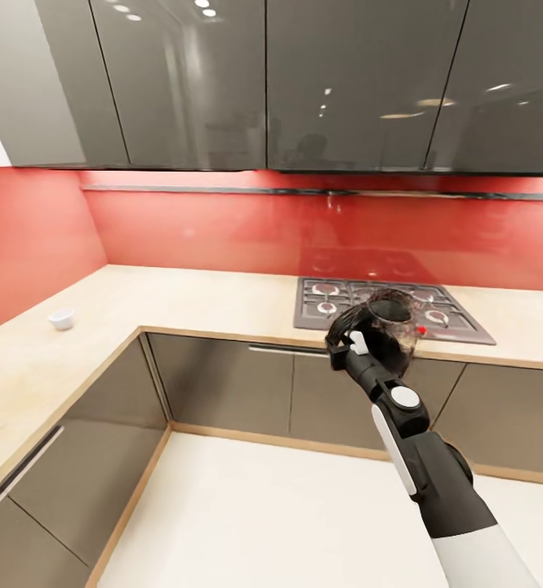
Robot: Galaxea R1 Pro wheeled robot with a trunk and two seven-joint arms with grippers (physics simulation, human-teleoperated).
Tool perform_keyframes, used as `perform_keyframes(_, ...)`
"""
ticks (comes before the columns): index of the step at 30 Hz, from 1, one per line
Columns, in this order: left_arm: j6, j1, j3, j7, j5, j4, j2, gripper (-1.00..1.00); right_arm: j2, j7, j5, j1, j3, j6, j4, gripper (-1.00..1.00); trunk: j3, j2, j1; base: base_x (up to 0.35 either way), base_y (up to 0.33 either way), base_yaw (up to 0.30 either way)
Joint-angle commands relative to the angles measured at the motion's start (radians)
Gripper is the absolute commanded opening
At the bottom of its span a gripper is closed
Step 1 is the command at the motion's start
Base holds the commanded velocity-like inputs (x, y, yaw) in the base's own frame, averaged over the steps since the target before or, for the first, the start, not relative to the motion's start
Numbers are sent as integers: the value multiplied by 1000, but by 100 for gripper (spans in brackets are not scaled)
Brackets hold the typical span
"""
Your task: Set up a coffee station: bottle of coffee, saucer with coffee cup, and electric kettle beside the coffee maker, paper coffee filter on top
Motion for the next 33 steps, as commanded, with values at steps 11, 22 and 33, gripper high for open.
perform_keyframes(11, -1, 0, 2, 0, 1, 1, 0, 100, 0, 1, -1, -1, 1, 5, -1, -100, -2, -2, 1, 300, -134, 276)
perform_keyframes(22, -1, 1, 5, 0, -2, 4, 0, 100, 0, 1, -1, -1, 1, 5, 0, -100, -2, -2, 1, 256, -73, 276)
perform_keyframes(33, 4, 6, 2, 11, -11, 144, 3, 100, 0, 1, -1, -1, 1, 5, 2, -100, -2, -2, 1, 14, -6, 276)
